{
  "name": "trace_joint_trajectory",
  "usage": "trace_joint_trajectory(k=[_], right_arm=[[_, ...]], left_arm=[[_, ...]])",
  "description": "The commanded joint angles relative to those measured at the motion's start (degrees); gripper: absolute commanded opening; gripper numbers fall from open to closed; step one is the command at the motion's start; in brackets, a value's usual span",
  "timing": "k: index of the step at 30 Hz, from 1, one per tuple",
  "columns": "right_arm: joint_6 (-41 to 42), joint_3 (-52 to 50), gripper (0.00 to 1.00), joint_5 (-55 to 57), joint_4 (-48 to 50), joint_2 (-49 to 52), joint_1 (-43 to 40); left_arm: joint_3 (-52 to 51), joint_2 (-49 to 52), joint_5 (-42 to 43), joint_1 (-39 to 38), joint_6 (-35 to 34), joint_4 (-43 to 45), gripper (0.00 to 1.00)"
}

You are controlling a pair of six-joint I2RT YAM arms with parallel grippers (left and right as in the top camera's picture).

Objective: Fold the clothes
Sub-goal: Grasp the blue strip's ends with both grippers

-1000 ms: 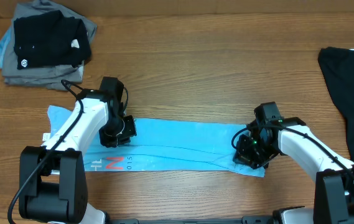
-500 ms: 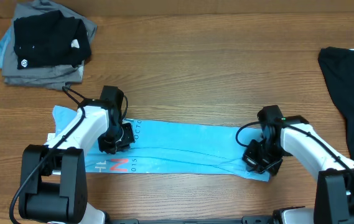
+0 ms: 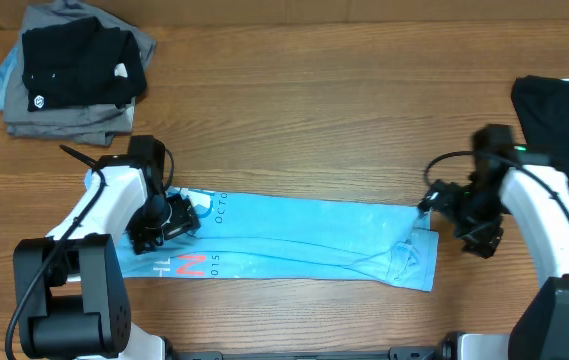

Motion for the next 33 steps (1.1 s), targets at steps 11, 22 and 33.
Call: trace_joint_trajectory(k=[11,22,33], right_arm=[[-10.47,-13.90,1.00,-15.82,14.47,0.02,-6.23],[-10.23,-22.75,1.00,-24.59,21.57,0.02,-5.95],[-9.09,-22.73,0.60,-24.02,22.34,0.02,-3.58]], left_arm=[[1.27,-0.35,-0.31,0.15,-0.42,-0.15,1.00],[1.27,-0.35,-0.26,0.13,-0.46,-0.11,1.00],[1.27,-0.35,-0.04,0.07,-0.44,-0.15,1.00]])
